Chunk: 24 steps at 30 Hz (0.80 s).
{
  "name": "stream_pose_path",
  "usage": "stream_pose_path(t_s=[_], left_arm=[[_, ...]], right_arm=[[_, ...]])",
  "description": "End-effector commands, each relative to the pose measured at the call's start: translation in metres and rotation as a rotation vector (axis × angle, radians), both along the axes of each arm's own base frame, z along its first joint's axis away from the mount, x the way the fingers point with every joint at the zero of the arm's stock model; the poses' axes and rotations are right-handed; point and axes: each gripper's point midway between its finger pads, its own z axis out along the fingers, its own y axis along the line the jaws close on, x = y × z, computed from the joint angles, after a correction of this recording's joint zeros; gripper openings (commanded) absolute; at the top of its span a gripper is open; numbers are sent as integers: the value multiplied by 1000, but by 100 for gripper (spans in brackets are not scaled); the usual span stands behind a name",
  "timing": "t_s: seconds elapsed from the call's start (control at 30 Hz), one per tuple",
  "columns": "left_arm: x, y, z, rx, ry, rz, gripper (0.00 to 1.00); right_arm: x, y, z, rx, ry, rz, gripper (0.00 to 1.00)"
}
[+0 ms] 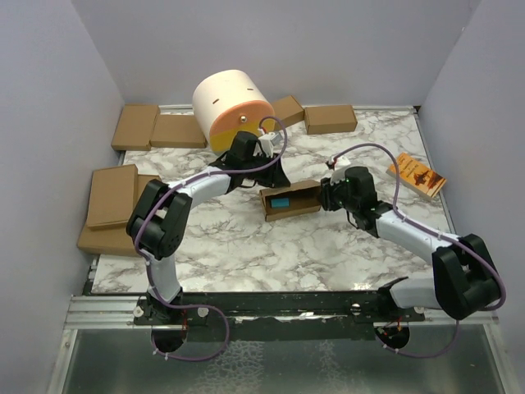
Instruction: Fold the paper box
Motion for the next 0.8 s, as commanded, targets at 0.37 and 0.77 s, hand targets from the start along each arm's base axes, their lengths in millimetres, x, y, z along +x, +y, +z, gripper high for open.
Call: stream_pose_path(t_s=[0.37,0.77], left_arm=[[-8,3,-21,33,51,-42,27],[-11,5,-17,32,40,-43,28]], right_arm=[[-35,-22,42,-120,-70,181,56],[-132,18,94,-80,-169,956,58]])
